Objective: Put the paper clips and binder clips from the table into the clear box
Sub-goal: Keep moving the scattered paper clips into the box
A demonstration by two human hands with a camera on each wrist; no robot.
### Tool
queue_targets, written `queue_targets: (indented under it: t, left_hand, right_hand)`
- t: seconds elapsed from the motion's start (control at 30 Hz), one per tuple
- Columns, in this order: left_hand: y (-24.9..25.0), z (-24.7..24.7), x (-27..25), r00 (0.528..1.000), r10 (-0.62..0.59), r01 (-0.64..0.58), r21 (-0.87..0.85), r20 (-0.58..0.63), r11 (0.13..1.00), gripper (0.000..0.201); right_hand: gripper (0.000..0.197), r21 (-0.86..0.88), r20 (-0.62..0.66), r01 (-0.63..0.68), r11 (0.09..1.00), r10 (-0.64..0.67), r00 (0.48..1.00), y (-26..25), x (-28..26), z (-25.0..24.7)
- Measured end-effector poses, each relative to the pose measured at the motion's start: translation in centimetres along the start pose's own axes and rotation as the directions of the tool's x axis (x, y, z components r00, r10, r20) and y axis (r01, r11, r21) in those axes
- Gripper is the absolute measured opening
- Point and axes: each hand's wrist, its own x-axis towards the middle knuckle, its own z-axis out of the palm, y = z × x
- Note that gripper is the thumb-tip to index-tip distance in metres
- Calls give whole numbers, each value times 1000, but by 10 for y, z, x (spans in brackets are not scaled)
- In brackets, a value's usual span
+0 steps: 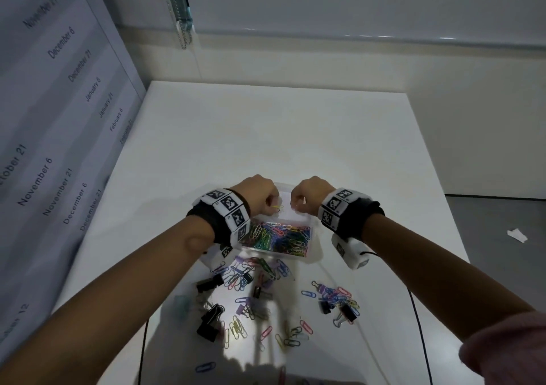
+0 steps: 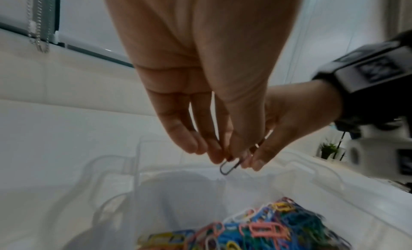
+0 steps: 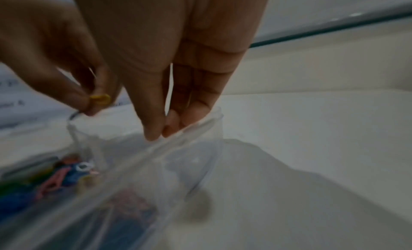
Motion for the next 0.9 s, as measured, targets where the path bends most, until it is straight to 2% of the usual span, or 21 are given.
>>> queue_targets:
  t: [0.13,0.23,0.4,0.47,0.5,0.6,0.67,0.73,0.8,0.87,0.9]
  left_hand:
    - [-3,8,-17,998,57,-57,-12,16,998,22]
    - [-5,12,-25,995,92,-93,-33,-30,995,27]
    - [-10,18,-41,989,97,-100,-24,-114,995,30]
    - [-14,21,-48,986,85,-92,-42,-142,995,30]
    - [-18,23,-51,986,72,-80,-51,-153,995,30]
    - [-26,31,-61,983,54,-66,-65,-175,996,29]
    - [-27,37,-67,985,58,-64,-32,-164,997,29]
    - [-27,42,-71,990,70,-71,1,-124,997,29]
    - [-26,47,-75,994,78,-77,13,-80,997,36]
    - [-25,53,-76,994,96,-95,10,-52,995,47]
    - [-24,56,-74,994,102,-101,20,-43,995,46]
  right_hand:
    - [30,-138,181,24,990,1,983,-9,18,-3]
    - [19,-146,234,7,989,28,972,-16,25,-2]
    - [17,-171,232,6,985,34,972,-13,31,4]
    - [27,-188,231,2,982,42,972,-11,32,6]
    - [33,-203,197,19,979,22,980,-11,32,8]
    - [30,-222,119,59,973,-33,992,-6,27,13]
    - [23,-208,113,79,975,-56,992,-2,24,14]
    - [27,-175,152,105,979,-79,985,-2,27,12]
    - [24,-188,195,114,976,-76,978,-4,28,9]
    - [21,-193,166,105,976,-73,983,-5,28,11]
    - [22,-194,133,101,976,-76,988,-5,28,11]
